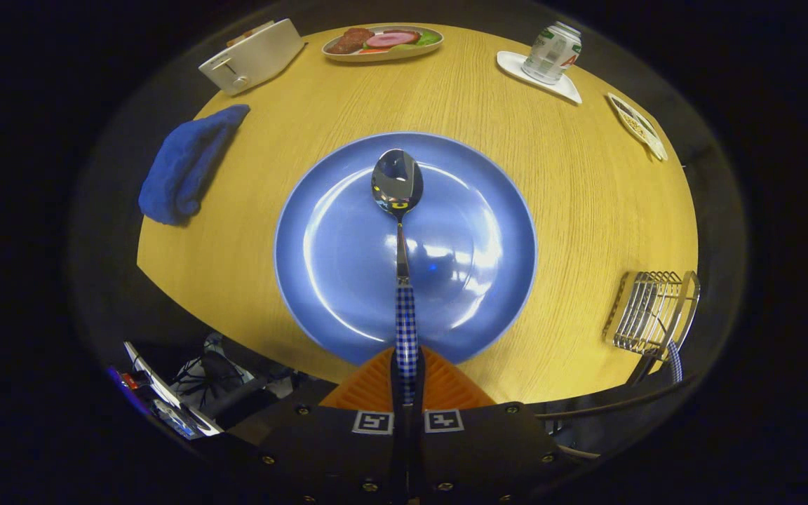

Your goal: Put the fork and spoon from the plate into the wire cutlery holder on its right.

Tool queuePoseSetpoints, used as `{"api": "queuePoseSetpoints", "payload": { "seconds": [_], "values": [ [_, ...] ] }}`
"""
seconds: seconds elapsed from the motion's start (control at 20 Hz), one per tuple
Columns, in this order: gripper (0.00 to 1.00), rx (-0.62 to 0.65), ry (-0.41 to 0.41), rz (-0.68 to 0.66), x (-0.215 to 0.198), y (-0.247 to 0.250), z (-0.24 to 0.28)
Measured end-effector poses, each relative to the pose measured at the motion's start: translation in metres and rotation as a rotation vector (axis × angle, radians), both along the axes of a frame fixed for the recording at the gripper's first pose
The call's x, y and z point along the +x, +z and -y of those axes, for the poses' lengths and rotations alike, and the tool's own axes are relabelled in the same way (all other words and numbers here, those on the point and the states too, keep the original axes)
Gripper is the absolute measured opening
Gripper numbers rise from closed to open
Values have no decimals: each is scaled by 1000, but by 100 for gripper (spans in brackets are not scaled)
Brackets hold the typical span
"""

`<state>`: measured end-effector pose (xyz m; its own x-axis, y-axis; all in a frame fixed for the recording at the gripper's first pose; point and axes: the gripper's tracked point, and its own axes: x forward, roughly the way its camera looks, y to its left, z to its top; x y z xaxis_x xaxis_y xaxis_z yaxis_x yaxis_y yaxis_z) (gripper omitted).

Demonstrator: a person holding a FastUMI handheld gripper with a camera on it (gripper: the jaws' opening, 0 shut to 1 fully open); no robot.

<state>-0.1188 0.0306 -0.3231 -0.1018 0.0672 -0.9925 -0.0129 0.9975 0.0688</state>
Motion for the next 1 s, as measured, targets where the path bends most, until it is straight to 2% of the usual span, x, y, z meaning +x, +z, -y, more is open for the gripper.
{"api": "queuePoseSetpoints", "payload": {
  "seconds": [0.25,0.7,1.0],
  "values": [
    [2,-10,48,-108,-33,52,46],
    [2,-95,-33,-200,-80,120,164],
    [2,-125,-19,-264,-96,143,208]
  ]
}}
